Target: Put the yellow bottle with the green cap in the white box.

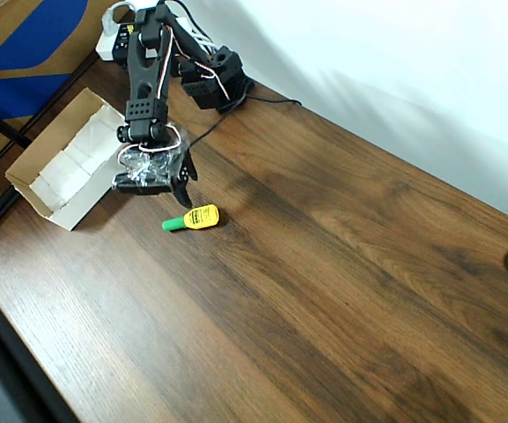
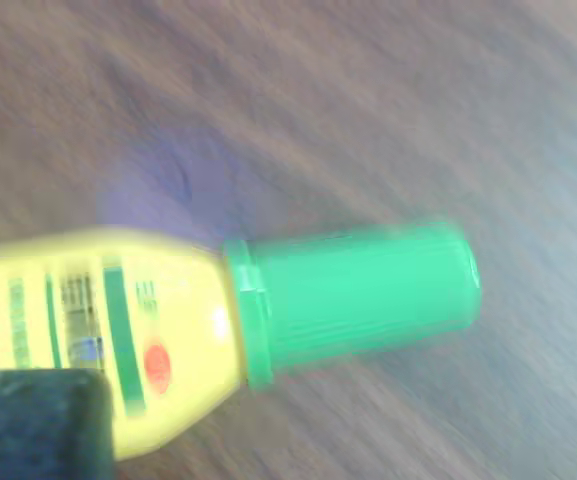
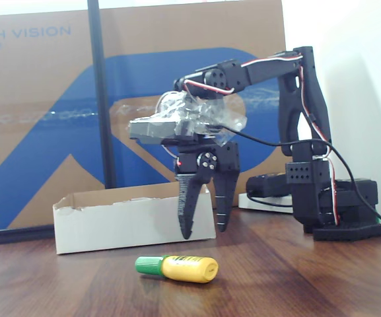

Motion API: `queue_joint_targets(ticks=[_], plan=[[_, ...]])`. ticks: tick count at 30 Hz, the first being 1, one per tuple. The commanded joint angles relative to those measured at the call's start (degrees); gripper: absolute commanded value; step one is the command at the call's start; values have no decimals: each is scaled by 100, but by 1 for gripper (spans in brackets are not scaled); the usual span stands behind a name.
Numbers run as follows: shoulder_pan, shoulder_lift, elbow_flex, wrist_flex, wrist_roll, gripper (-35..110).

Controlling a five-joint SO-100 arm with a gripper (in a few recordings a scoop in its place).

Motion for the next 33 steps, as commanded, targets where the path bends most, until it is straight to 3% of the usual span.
queue_joint_targets(ticks=[1,17,33], plan=[[35,-18,-677,132,-70,27],[211,-1582,-2373,457,-70,28],[114,-1740,-1978,571,0,26]])
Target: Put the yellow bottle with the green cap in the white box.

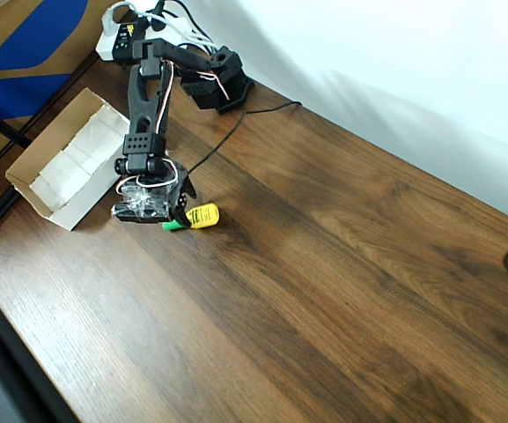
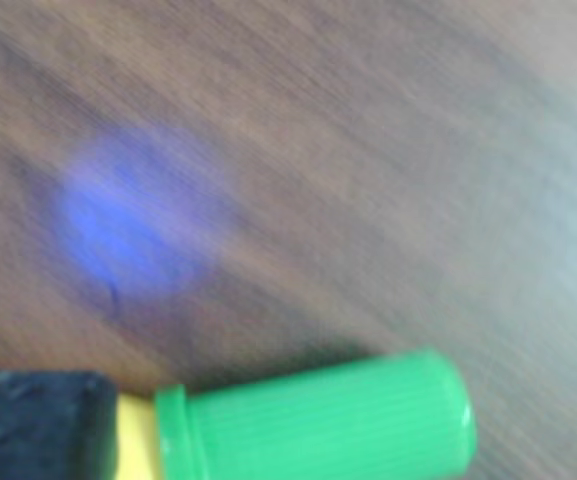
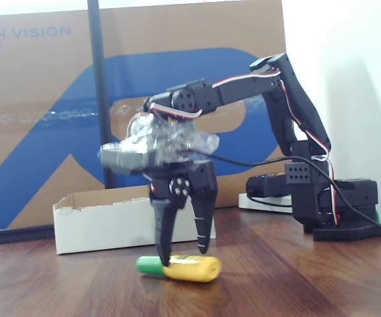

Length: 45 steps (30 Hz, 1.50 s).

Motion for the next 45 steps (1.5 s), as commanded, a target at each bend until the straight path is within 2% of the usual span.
queue_joint_targets(ticks=[1,20,23,26,37,45], plan=[[-114,237,26,123,-35,26],[-431,290,545,167,-158,20],[-475,308,589,176,-220,14],[-466,316,606,176,-123,0],[-396,738,756,246,-176,0],[-290,1951,1169,413,-176,0]])
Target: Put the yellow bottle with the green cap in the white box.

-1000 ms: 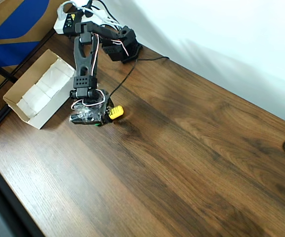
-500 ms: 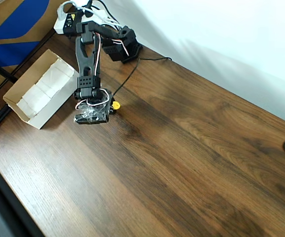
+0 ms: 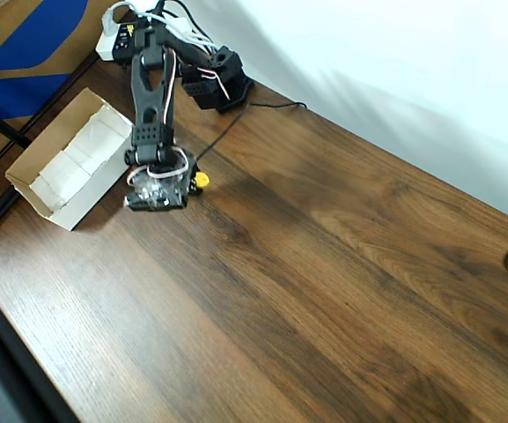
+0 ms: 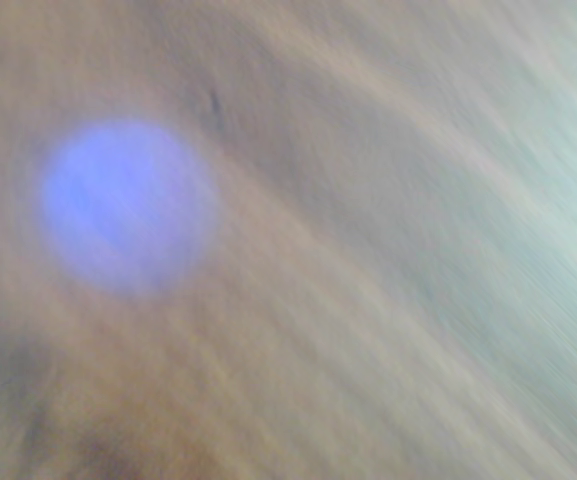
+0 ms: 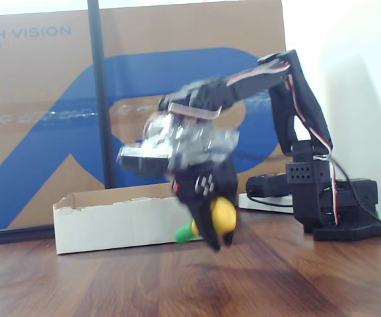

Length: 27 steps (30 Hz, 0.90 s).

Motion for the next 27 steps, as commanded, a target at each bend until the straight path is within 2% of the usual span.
queue_joint_targets(ticks=[1,8,15,27], plan=[[70,1107,44,264,-53,0],[439,2479,176,694,0,0],[1336,3410,272,888,-70,0],[2997,3586,237,536,-141,0]])
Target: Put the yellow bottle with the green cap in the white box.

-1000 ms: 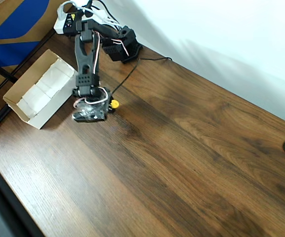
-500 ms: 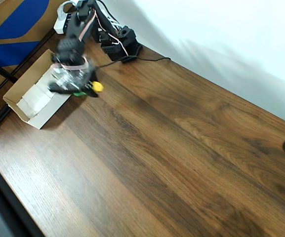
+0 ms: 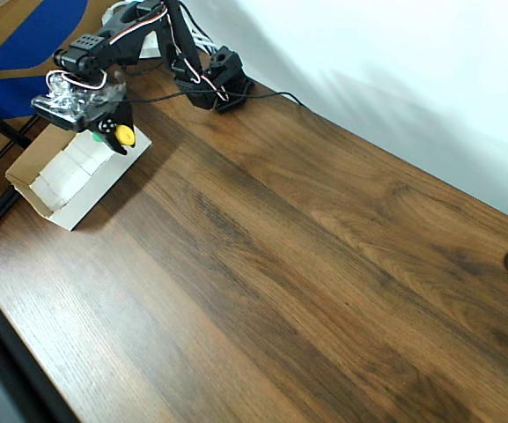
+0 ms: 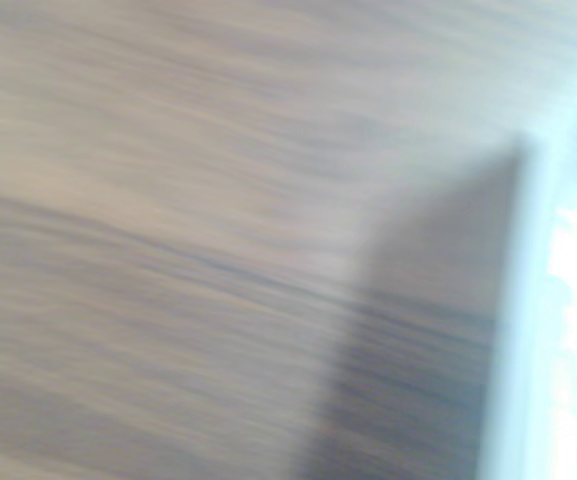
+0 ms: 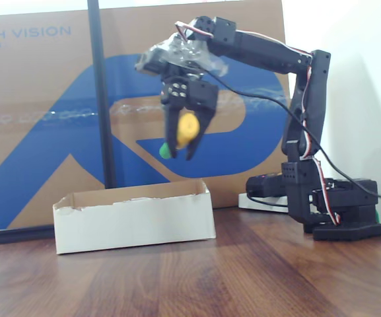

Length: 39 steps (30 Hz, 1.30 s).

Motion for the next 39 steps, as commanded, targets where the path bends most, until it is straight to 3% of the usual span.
queue_joint_targets(ticks=[1,22,32,39], plan=[[325,264,-149,-88,-70,0],[2496,-2522,-2900,-193,114,0],[3480,-3076,-3111,-554,18,0],[3507,-3103,-3155,-457,114,18]])
